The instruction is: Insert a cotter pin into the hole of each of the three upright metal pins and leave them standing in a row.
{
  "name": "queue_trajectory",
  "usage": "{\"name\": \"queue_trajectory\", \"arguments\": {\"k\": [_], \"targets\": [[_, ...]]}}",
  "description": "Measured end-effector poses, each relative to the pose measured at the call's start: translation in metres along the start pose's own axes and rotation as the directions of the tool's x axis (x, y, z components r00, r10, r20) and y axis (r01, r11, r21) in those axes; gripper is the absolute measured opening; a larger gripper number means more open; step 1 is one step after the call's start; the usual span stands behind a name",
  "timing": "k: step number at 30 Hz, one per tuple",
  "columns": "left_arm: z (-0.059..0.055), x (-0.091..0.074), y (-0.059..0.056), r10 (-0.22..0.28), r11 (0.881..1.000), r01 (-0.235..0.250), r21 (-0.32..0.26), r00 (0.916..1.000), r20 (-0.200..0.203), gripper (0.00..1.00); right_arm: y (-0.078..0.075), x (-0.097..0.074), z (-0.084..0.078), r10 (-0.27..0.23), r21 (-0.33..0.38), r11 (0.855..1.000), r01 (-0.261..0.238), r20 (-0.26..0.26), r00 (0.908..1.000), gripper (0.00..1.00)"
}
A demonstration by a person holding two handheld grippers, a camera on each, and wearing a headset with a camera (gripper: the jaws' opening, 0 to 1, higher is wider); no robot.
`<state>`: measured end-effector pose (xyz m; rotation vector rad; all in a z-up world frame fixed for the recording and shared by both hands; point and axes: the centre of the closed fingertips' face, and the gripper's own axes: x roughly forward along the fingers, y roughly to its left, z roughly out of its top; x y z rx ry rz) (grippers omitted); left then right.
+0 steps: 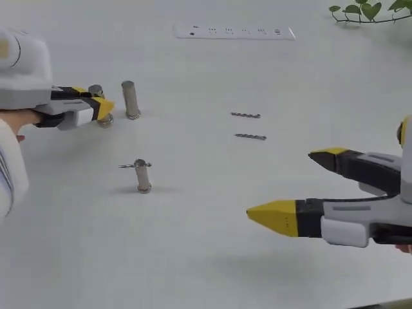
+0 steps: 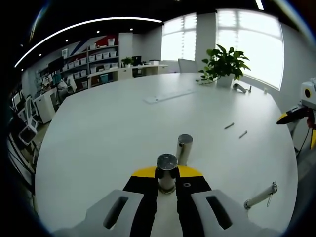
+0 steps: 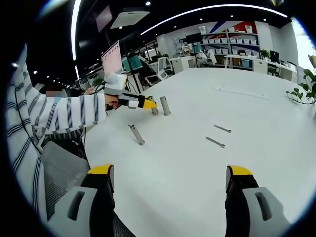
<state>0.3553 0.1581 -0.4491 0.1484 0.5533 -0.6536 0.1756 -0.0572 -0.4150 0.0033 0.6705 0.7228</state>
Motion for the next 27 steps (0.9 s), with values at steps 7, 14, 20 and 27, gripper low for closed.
{"name": "queue_trajectory", "arguments": {"k": [7,14,20,27], "targets": [[0.016,-0.025,-0.009,0.002,0.999,-0.003,0.039,0.9997,0.023,0.09,0.003,-0.001,0.004,0.002,-0.011,1.000,-0.002,0.013,0.9999,0.92],[0.033,-0.052,-0.028,-0.007,0.999,0.005,0.049,0.9991,0.041,0.09,0.006,-0.003,0.007,0.008,-0.021,1.000,-0.007,0.027,0.9996,0.92],[0.046,-0.069,-0.052,-0.018,0.998,0.015,0.055,0.9981,0.059,0.09,0.007,-0.005,0.008,0.015,-0.034,0.999,-0.013,0.036,0.9993,0.92],[0.053,-0.082,-0.086,-0.044,0.995,0.039,0.090,0.9972,0.060,0.09,0.006,-0.008,0.012,0.016,-0.042,0.999,-0.013,0.059,0.9982,0.92]]}}
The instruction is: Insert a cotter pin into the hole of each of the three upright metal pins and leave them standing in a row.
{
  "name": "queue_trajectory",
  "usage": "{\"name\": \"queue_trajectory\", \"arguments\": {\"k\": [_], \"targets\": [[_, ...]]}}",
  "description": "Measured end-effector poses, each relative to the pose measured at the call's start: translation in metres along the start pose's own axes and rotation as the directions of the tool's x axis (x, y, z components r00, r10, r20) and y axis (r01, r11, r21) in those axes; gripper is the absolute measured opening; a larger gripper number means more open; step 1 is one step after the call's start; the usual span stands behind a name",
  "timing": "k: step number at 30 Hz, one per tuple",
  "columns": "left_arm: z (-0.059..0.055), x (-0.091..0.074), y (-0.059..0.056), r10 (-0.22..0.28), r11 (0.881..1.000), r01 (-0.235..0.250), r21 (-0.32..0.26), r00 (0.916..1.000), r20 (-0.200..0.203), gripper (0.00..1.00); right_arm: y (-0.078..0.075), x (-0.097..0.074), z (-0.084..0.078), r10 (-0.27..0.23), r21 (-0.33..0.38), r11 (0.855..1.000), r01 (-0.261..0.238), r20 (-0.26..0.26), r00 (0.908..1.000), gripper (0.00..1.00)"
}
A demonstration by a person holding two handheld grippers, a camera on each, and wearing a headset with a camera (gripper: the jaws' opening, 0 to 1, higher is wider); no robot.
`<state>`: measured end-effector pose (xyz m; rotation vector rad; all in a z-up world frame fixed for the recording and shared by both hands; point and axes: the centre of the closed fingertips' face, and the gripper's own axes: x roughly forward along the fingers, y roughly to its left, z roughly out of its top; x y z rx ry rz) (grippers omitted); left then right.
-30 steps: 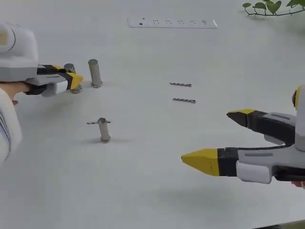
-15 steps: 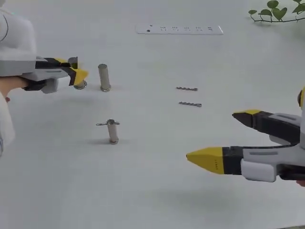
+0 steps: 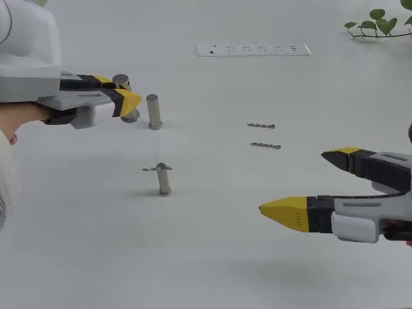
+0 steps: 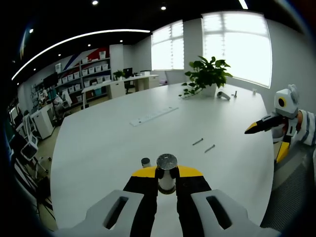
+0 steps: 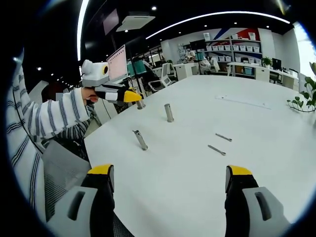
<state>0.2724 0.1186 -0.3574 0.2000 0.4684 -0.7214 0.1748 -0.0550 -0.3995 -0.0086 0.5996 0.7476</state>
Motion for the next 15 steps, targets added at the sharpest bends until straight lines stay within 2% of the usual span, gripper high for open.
{"name": "queue_trajectory", "arguments": {"k": [3,4,7,9,13,15], "targets": [[0.001,-0.002,-0.015,-0.013,1.000,0.013,0.010,0.9999,-0.006,0.09,0.000,-0.001,0.002,0.003,0.000,1.000,-0.003,0.009,1.0000,0.92],[0.002,0.001,-0.013,-0.018,1.000,0.018,0.010,0.9998,-0.006,0.09,-0.001,-0.001,0.002,0.004,-0.001,1.000,-0.004,0.012,0.9999,0.92],[0.003,0.001,-0.025,-0.035,0.999,0.035,0.008,0.9994,-0.005,0.09,-0.002,-0.002,0.003,0.007,-0.002,1.000,-0.006,0.016,0.9999,0.92],[0.004,0.004,-0.027,-0.045,0.999,0.045,-0.002,0.9990,-0.002,0.09,-0.002,-0.003,0.003,0.009,-0.002,1.000,-0.009,0.019,0.9998,0.92],[0.004,0.003,-0.046,-0.053,0.999,0.053,-0.008,0.9986,-0.002,0.09,-0.003,-0.004,0.003,0.013,-0.003,1.000,-0.013,0.026,0.9996,0.92],[0.003,0.004,-0.051,-0.059,0.998,0.059,-0.011,0.9982,-0.006,0.09,-0.003,-0.005,0.003,0.015,-0.005,1.000,-0.015,0.027,0.9995,0.92]]}}
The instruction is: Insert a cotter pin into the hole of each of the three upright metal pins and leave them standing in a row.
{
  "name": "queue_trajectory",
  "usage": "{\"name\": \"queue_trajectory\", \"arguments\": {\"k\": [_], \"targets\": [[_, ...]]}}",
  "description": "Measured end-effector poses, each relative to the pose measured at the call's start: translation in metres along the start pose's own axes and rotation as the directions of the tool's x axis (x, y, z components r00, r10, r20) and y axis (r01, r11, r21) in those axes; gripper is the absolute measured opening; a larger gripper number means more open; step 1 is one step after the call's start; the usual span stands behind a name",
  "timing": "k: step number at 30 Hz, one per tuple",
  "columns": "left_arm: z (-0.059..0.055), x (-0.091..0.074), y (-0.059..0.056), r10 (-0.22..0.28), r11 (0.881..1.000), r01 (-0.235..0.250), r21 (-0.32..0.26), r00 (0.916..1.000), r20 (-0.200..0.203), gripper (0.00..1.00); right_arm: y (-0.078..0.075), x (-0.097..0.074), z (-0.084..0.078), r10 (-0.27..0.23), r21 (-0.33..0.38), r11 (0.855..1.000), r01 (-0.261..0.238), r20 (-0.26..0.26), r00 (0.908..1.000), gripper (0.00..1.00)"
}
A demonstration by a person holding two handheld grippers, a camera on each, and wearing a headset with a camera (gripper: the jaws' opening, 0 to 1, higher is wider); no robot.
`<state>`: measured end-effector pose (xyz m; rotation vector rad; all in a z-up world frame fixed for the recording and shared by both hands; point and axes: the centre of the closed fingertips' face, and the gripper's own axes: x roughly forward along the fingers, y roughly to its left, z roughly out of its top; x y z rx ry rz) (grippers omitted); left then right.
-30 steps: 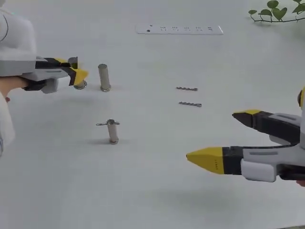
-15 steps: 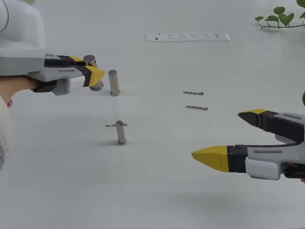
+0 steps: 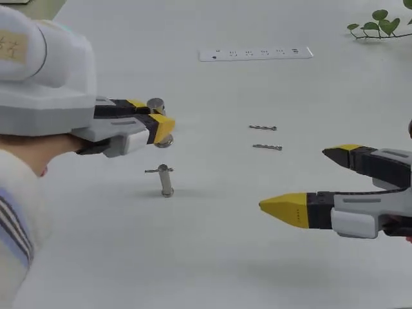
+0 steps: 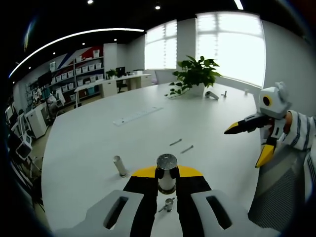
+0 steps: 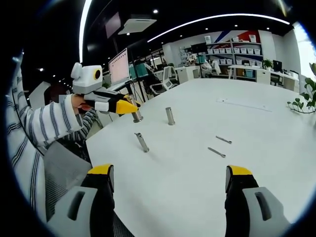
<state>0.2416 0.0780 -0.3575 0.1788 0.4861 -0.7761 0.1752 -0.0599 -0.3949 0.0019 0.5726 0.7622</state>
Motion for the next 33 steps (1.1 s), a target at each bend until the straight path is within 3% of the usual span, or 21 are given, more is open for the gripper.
{"name": "queue_trajectory", "arguments": {"k": [4,6,10,16,25,33], "targets": [[-0.003,-0.001,-0.016,0.014,1.000,-0.014,-0.014,0.9998,0.013,0.09,0.000,-0.001,-0.002,0.006,0.000,1.000,-0.006,0.001,1.0000,0.92],[-0.003,-0.001,-0.031,0.023,1.000,-0.022,-0.018,0.9996,0.016,0.09,0.000,-0.001,-0.003,0.012,-0.001,1.000,-0.012,0.000,0.9999,0.92],[-0.019,0.003,-0.041,-0.001,0.998,0.000,-0.057,1.0000,-0.009,0.09,0.003,-0.001,-0.003,0.025,-0.011,1.000,-0.025,-0.002,0.9997,0.92],[-0.036,0.012,-0.056,-0.010,0.998,0.007,-0.058,0.9992,-0.038,0.09,0.004,-0.003,-0.003,0.037,-0.026,0.999,-0.038,-0.006,0.9993,0.92],[-0.053,0.024,-0.073,-0.012,0.998,0.007,-0.060,0.9973,-0.073,0.09,0.002,-0.010,-0.009,0.045,-0.027,0.999,-0.046,-0.017,0.9988,0.92],[-0.071,0.034,-0.081,-0.003,0.998,-0.004,-0.059,0.9932,-0.117,0.09,0.002,-0.010,-0.015,0.052,-0.015,0.999,-0.052,-0.028,0.9983,0.92]]}}
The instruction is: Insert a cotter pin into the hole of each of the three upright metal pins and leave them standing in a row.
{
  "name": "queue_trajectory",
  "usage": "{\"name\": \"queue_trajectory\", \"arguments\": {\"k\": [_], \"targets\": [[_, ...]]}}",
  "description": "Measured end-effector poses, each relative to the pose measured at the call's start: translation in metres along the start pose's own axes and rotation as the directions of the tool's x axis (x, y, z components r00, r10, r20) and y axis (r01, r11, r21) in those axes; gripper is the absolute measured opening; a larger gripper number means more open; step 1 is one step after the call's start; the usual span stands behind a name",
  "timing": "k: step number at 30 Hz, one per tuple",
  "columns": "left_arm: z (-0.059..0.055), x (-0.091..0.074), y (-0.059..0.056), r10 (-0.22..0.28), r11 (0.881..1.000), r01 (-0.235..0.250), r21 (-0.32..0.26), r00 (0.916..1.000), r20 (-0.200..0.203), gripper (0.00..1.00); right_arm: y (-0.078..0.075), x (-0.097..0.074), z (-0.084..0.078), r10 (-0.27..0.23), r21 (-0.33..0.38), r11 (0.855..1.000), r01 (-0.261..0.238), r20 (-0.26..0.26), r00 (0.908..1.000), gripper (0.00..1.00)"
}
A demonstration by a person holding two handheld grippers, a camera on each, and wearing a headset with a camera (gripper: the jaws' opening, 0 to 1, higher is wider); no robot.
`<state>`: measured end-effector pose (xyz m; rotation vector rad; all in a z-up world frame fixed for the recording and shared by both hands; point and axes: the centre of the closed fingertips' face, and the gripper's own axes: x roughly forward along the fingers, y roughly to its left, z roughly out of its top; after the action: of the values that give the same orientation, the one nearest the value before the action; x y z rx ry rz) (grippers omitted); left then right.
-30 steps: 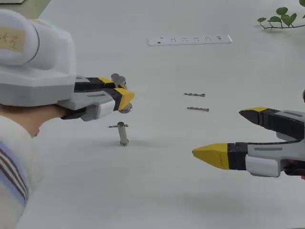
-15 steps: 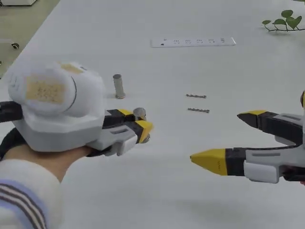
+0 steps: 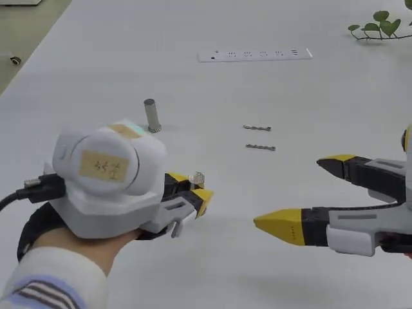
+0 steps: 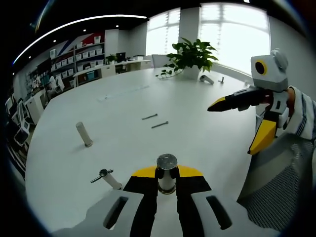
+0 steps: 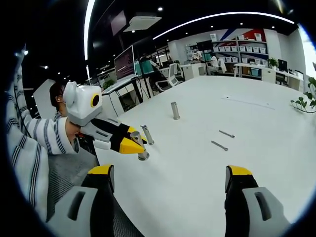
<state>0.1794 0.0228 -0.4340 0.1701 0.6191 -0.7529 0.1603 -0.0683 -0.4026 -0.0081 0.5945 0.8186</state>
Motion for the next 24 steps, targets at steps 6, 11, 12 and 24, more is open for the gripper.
{"name": "queue_trajectory", "arguments": {"k": [6,11,12,24], "targets": [[-0.007,0.005,-0.003,0.001,1.000,-0.001,-0.016,0.9998,-0.021,0.09,0.002,0.003,-0.003,0.014,0.004,1.000,-0.014,-0.002,0.9999,0.92],[-0.013,0.010,0.001,0.023,0.998,-0.025,-0.065,0.9993,-0.031,0.09,0.004,0.003,-0.007,0.023,0.006,1.000,-0.023,-0.013,0.9997,0.92],[-0.015,0.011,0.001,0.022,0.995,-0.025,-0.092,0.9990,-0.038,0.09,0.004,0.003,-0.008,0.023,0.006,1.000,-0.023,-0.014,0.9996,0.92],[-0.023,0.014,0.009,0.093,0.988,-0.099,-0.118,0.9941,-0.056,0.09,0.002,0.004,-0.009,0.029,0.011,1.000,-0.029,-0.021,0.9994,0.91]]}}
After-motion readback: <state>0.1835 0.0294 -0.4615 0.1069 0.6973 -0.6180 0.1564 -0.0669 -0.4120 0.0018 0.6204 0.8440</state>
